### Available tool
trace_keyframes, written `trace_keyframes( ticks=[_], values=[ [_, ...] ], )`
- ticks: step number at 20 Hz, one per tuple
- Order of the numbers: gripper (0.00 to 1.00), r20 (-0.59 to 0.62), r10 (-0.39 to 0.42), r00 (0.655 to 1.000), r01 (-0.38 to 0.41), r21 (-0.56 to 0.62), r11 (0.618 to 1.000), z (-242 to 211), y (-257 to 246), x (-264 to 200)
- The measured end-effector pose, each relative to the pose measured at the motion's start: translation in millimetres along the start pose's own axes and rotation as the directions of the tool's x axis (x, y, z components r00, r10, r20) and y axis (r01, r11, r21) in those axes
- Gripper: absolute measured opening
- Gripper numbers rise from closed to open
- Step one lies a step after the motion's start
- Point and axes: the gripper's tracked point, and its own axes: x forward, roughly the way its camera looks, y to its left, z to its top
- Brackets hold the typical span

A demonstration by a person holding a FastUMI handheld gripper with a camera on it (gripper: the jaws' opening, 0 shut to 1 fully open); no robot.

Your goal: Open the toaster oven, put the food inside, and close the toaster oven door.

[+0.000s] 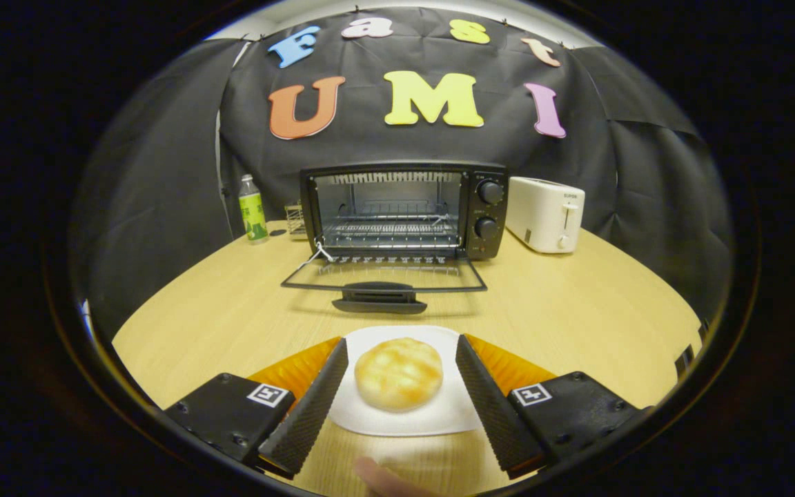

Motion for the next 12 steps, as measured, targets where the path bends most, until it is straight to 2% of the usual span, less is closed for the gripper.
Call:
trace_keyframes(
  ticks=[3, 8, 12],
  values=[
    [1.00, -0.038, 0.018, 0.999, -0.017, 0.027, 0.999, -17, 6, 3],
    [1.00, -0.053, -0.011, 0.999, 0.013, 0.024, 1.000, -19, -1, 6],
    [1.00, -0.129, -0.001, 0.992, 0.005, 0.034, 0.999, -27, 3, 16]
  ],
)
